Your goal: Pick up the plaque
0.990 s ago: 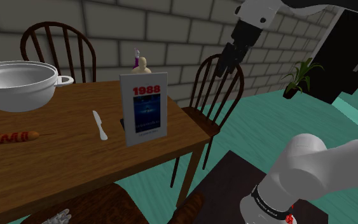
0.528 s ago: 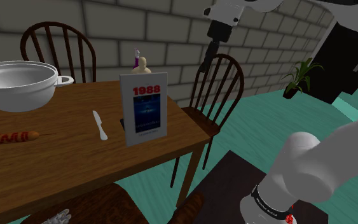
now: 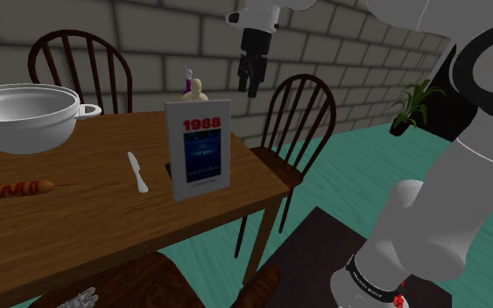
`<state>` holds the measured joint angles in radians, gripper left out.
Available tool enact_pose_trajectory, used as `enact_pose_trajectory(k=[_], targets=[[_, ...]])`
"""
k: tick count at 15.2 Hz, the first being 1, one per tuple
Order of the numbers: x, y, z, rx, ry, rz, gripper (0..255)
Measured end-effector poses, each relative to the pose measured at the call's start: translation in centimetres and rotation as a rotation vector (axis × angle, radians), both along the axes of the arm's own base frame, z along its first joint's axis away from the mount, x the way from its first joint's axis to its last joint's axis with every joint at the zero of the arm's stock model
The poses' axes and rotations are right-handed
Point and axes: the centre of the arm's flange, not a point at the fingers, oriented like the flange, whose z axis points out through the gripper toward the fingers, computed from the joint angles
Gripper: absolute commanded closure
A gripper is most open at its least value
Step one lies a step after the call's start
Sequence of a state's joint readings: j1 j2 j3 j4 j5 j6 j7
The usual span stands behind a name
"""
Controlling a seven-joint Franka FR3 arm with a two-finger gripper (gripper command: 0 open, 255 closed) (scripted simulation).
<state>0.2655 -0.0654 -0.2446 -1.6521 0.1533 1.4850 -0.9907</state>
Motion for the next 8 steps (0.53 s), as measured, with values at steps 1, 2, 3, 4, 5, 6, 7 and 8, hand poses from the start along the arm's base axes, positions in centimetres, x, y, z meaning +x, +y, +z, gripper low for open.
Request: enact_pose_trajectory(k=[1, 2, 3, 4, 5, 6, 7, 8], targets=[[1.2, 1.0, -0.2, 0.005, 0.01, 0.069, 0], [2.3, 1.8, -0.7, 0.01, 0.02, 0.137, 0], [3.5, 2.8, -1.1, 0.014, 0.028, 0.198, 0], [4.0, 3.4, -1.7, 0.017, 0.033, 0.232, 0], [4.3, 3.5, -2.2, 0.019, 0.036, 0.249, 0], [4.3, 3.7, -2.7, 0.019, 0.037, 0.257, 0], [4.4, 3.7, -3.3, 0.02, 0.037, 0.261, 0], [4.4, 3.7, -3.7, 0.02, 0.037, 0.263, 0]])
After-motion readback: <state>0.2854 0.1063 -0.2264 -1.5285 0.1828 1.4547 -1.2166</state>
